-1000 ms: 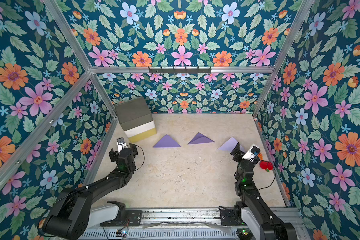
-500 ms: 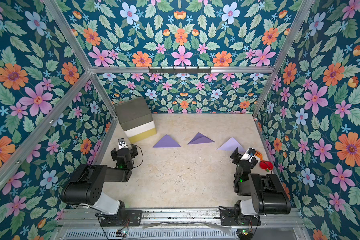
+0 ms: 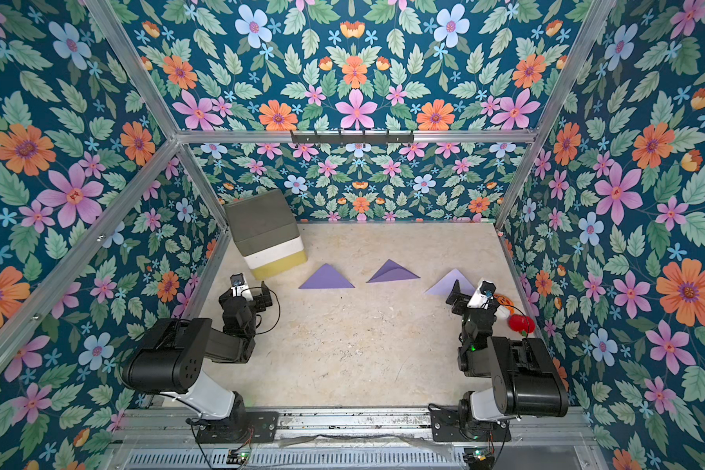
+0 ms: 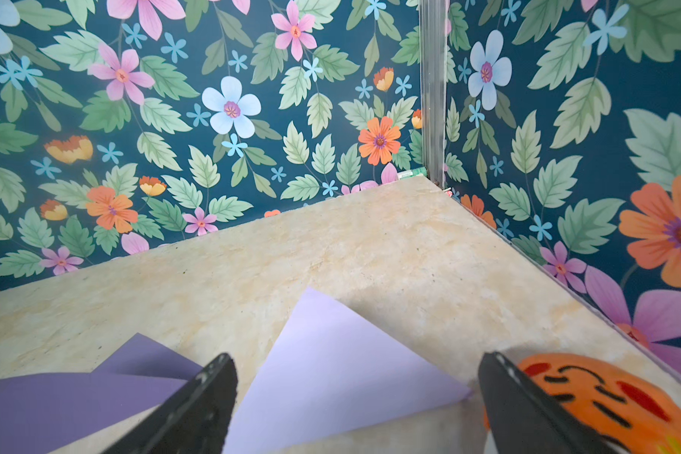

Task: Fold the square paper diagonally
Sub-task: Reset both arms

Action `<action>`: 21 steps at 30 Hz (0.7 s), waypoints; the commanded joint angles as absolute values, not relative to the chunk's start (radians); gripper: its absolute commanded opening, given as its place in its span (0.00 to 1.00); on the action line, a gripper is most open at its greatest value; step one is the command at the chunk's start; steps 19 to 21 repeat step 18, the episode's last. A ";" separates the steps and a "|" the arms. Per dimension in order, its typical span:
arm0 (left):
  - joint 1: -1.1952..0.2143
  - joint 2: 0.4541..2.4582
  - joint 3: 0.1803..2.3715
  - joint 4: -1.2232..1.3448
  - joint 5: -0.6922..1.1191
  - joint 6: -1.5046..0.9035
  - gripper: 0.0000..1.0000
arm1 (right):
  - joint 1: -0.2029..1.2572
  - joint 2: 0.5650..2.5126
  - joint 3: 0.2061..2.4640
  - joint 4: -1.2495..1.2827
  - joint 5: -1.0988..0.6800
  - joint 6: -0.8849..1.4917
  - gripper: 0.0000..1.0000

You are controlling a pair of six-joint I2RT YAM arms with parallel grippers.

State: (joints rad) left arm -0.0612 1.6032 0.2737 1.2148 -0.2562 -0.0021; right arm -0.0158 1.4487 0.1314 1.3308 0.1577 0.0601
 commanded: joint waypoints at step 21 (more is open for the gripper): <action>-0.060 1.601 0.274 1.243 -0.239 -0.011 0.99 | -0.015 1.450 0.137 1.333 0.128 0.039 0.99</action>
